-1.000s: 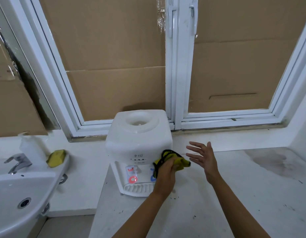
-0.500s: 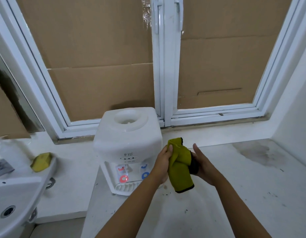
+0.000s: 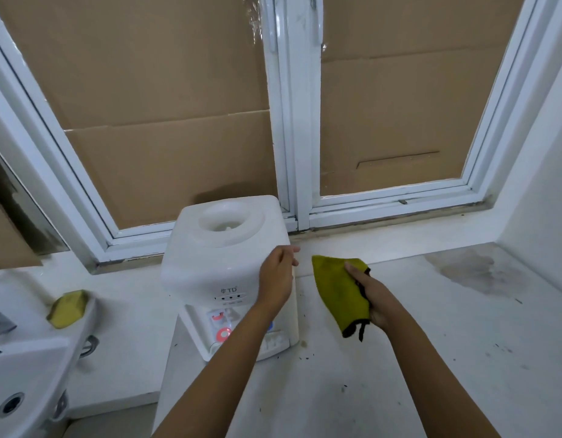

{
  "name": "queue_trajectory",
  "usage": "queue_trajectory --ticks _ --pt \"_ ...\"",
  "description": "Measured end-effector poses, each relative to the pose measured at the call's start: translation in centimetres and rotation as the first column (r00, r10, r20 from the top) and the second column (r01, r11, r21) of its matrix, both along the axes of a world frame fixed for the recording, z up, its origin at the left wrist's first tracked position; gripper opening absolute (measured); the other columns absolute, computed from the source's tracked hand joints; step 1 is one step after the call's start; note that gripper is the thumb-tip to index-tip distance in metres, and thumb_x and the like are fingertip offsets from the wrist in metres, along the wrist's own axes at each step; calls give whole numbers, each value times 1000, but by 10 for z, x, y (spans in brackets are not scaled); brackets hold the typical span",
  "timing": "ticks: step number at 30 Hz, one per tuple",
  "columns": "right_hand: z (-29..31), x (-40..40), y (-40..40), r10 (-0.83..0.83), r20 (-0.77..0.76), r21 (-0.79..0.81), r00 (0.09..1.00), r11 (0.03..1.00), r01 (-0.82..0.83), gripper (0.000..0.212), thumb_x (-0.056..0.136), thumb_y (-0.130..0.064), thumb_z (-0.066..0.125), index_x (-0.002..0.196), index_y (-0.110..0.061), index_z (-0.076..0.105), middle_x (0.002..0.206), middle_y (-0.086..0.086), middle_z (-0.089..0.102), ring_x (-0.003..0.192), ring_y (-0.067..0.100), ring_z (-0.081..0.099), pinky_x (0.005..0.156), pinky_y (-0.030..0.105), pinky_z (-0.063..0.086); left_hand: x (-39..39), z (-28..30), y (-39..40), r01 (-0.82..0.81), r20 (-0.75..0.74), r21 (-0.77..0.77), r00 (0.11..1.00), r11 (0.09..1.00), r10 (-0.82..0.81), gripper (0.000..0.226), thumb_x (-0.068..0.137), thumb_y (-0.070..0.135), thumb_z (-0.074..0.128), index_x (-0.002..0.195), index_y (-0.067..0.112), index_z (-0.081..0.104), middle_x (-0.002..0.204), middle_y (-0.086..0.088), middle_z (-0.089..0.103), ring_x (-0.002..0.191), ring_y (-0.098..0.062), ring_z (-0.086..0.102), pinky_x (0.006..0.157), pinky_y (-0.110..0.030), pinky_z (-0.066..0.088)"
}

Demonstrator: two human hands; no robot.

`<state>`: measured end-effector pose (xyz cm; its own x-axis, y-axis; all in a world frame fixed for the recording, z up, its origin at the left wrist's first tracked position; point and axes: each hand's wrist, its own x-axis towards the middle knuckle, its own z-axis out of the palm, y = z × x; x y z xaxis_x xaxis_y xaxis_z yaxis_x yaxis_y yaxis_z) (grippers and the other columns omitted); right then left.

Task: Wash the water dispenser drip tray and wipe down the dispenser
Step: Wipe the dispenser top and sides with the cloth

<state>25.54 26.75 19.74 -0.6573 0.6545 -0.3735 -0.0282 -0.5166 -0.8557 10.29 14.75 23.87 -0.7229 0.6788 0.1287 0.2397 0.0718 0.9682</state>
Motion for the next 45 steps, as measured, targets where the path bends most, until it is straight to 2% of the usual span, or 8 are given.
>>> queue_trajectory --ticks 6,14,17,21,28,34,41,45 --pt "-7 -29 5 -326 259 490 909 856 167 64 95 -24 61 146 -5 28 137 18 51 122 34 53 97 39 44 -32 33 7 -48 -138 62 989 997 57 37 104 23 34 100 14 70 83 -2 62 73 -12 55 61 -15 45" --pt "3 -110 -67 -321 -14 490 947 823 286 10 102 -33 44 107 -35 53 97 -19 61 91 -4 59 71 5 42 -79 39 53 -168 -566 -26 815 985 124 29 99 20 40 100 15 69 104 -5 65 102 -23 55 86 -27 41" --pt "-9 -127 -92 -259 -104 468 960 839 277 27 98 -44 38 123 -39 47 110 -28 58 101 -19 54 86 3 42 -86 32 63 -199 -667 -160 744 967 43 30 99 25 42 111 12 66 116 -8 64 111 -24 52 95 -28 35" --pt "-38 -130 -89 -271 -54 345 961 898 273 43 91 -58 28 125 -41 48 119 -11 63 112 4 59 97 22 48 -85 19 65 -279 -822 -289 563 916 -89 46 100 35 34 134 11 51 143 -10 48 137 -27 37 119 -40 15" --pt "-72 -126 -88 -296 -9 182 955 939 293 93 63 -97 30 129 -37 53 129 0 62 120 15 57 108 42 44 -85 14 67 -344 -810 -358 576 868 -106 51 103 39 28 142 10 42 150 -10 40 143 -25 30 121 -40 11" --pt "-37 -137 -81 -304 -137 307 943 892 332 61 80 -80 36 120 -38 56 112 -26 66 112 -4 59 96 14 46 -89 13 68 -379 -853 -324 513 867 -95 68 94 47 11 124 9 59 131 -11 60 131 -29 45 116 -42 25" --pt "-93 -134 -88 -292 -146 335 945 885 325 43 99 -55 37 130 -32 55 122 -3 66 117 18 60 104 51 45 -88 15 67 -375 -844 -352 523 857 -118 61 95 41 16 126 10 59 135 -10 57 134 -28 42 118 -42 22" --pt "-79 -130 -81 -288 -171 274 942 905 326 45 90 -68 39 120 -40 58 113 -18 68 112 5 61 102 27 47 -88 16 67 -351 -825 -328 559 877 -85 68 94 46 10 125 10 58 131 -11 59 131 -29 46 117 -43 24"
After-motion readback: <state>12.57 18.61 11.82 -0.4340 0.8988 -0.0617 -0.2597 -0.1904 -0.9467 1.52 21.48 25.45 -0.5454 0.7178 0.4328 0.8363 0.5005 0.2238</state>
